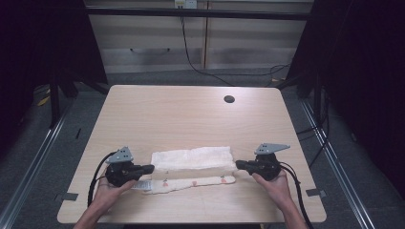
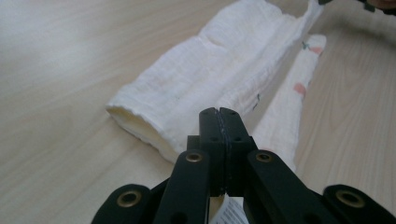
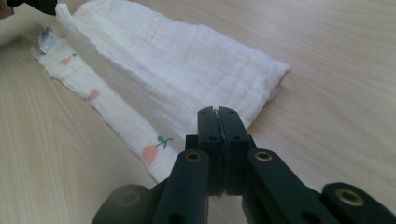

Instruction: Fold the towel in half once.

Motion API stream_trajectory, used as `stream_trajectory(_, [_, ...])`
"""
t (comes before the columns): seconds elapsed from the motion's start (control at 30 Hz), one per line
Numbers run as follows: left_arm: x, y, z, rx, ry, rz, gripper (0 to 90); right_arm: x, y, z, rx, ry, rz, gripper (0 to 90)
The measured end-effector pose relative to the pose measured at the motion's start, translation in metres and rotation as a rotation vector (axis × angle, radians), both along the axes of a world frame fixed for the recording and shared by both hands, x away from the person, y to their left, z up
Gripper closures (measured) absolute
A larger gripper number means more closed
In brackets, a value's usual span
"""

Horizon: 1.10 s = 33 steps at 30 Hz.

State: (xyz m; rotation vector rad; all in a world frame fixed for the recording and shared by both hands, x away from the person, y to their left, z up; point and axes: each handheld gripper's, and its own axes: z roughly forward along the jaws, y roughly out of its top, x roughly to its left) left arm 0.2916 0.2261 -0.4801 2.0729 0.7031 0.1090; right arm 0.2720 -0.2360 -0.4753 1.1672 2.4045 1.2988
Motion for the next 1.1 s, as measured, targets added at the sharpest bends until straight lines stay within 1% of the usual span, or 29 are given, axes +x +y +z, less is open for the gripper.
stream_trajectory(0.03, [-0.001, 0.001, -0.002, 0.004, 0.008, -0.005, 89.3, -0.001, 0.0, -0.001, -0.008, 0.002, 0.001, 89.5])
stream_trajectory(0.07, [-0.002, 0.001, -0.004, 0.012, 0.01, -0.006, 89.4, -0.002, 0.0, -0.002, -0.008, 0.005, 0.002, 89.5])
stream_trajectory(0.1, [-0.003, 0.0, -0.005, 0.012, 0.015, -0.009, 89.4, -0.002, 0.0, -0.004, -0.005, 0.006, 0.006, 89.4])
stream_trajectory(0.13, [-0.004, 0.0, -0.006, 0.02, 0.017, -0.019, 89.3, -0.003, 0.001, -0.004, -0.006, 0.01, 0.006, 89.4])
stream_trajectory(0.17, [-0.004, 0.0, -0.006, 0.02, 0.017, -0.019, 89.2, -0.004, 0.002, -0.005, -0.012, 0.013, 0.012, 89.3])
stream_trajectory(0.2, [-0.006, -0.002, -0.007, 0.02, 0.017, -0.033, 89.1, -0.006, 0.003, -0.006, -0.023, 0.015, 0.014, 89.3])
stream_trajectory(0.3, [-0.008, -0.003, -0.007, 0.025, 0.021, -0.046, 88.2, -0.009, 0.004, -0.01, -0.024, 0.019, 0.023, 88.8])
stream_trajectory(0.37, [-0.01, -0.002, -0.007, 0.023, 0.024, -0.05, 86.3, -0.011, 0.005, -0.011, -0.026, 0.027, 0.025, 88.4])
stream_trajectory(0.4, [-0.011, -0.002, -0.006, 0.016, 0.026, -0.059, 85.3, -0.011, 0.005, -0.012, -0.026, 0.027, 0.028, 87.6])
stream_trajectory(0.5, [-0.015, 0.002, -0.004, -0.001, 0.024, -0.064, 80.8, -0.013, 0.004, -0.011, -0.021, 0.034, 0.026, 84.0])
stream_trajectory(0.57, [-0.016, 0.004, -0.002, -0.017, 0.019, -0.056, 79.0, -0.014, 0.002, -0.01, -0.025, 0.024, 0.023, 82.1])
stream_trajectory(0.6, [-0.016, 0.005, -0.001, -0.02, 0.019, -0.049, 77.1, -0.015, 0.002, -0.009, -0.026, 0.026, 0.018, 80.3])
stream_trajectory(0.67, [-0.013, 0.006, 0.0, -0.028, 0.025, -0.036, 75.5, -0.017, 0.002, -0.007, -0.02, 0.022, 0.016, 77.8])
stream_trajectory(0.73, [-0.01, 0.005, 0.001, -0.042, 0.024, -0.029, 72.8, -0.019, 0.001, -0.003, 0.001, 0.007, 0.017, 75.4])
stream_trajectory(0.8, [-0.006, 0.001, 0.002, -0.042, 0.02, -0.018, 71.0, -0.019, 0.001, 0.002, 0.017, -0.008, 0.013, 74.2])
stream_trajectory(0.83, [-0.004, -0.001, 0.003, -0.042, 0.024, -0.011, 70.0, -0.018, 0.001, 0.004, 0.03, -0.014, 0.012, 74.1])
stream_trajectory(0.87, [-0.001, -0.003, 0.003, -0.038, 0.023, -0.012, 70.2, -0.016, 0.001, 0.005, 0.032, -0.018, 0.015, 74.1])
stream_trajectory(0.9, [0.001, -0.006, 0.002, -0.039, 0.026, -0.007, 70.3, -0.014, 0.003, 0.006, 0.023, -0.014, 0.015, 74.1])
stream_trajectory(0.97, [0.005, -0.011, -0.001, -0.026, 0.04, -0.01, 70.5, -0.008, 0.009, 0.004, 0.013, -0.011, 0.023, 74.7])
stream_trajectory(1.0, [0.005, -0.014, -0.002, -0.011, 0.039, -0.018, 70.6, -0.004, 0.013, 0.002, 0.01, -0.009, 0.035, 75.1])
stream_trajectory(1.1, [0.003, -0.02, -0.012, 0.036, 0.056, -0.034, 70.2, 0.008, 0.025, -0.007, 0.002, 0.019, 0.056, 75.1])
